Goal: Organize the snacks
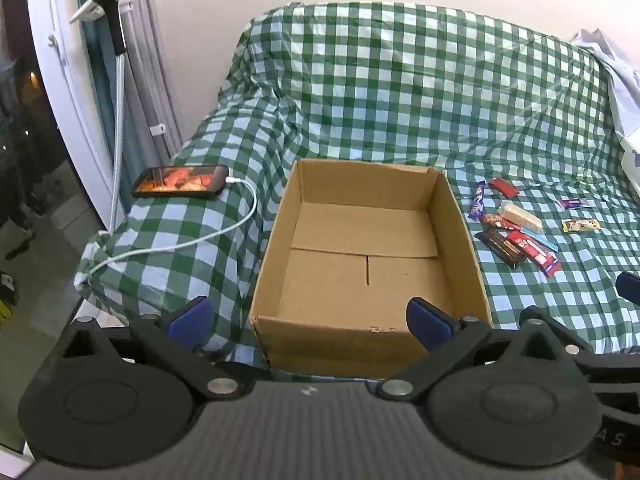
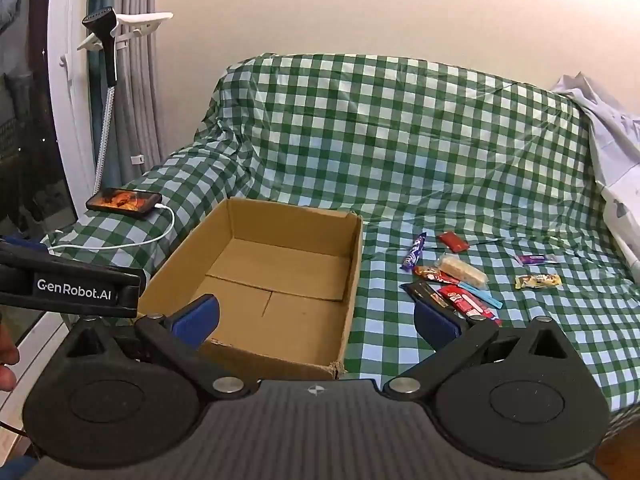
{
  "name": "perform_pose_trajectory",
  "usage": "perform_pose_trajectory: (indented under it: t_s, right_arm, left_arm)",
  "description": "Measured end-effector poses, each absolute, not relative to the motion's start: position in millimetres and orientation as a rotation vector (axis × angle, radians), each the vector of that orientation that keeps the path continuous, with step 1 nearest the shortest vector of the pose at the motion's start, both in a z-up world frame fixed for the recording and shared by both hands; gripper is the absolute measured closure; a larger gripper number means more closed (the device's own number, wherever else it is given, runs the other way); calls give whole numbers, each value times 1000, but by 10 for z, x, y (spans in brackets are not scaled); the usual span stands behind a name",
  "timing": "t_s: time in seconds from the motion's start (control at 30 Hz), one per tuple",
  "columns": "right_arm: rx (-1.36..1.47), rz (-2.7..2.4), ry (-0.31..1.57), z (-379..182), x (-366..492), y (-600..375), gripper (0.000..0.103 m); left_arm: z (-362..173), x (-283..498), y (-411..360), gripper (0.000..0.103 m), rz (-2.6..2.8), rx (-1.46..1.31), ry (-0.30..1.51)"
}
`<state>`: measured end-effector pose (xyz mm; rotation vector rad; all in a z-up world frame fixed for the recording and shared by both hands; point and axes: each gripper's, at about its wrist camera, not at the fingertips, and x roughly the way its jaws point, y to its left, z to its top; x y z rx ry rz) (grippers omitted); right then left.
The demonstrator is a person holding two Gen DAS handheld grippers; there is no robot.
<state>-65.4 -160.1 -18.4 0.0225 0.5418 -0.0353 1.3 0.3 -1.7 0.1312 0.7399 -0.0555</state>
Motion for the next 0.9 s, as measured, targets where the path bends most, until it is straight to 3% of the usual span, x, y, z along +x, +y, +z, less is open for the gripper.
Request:
perform_pose_trajectory:
  t_s: [0.9]
  right_arm:
    - [45, -29, 611, -298, -501, -1634, 0]
  left_arm:
    - [-172, 206, 4, 0, -54, 137, 758]
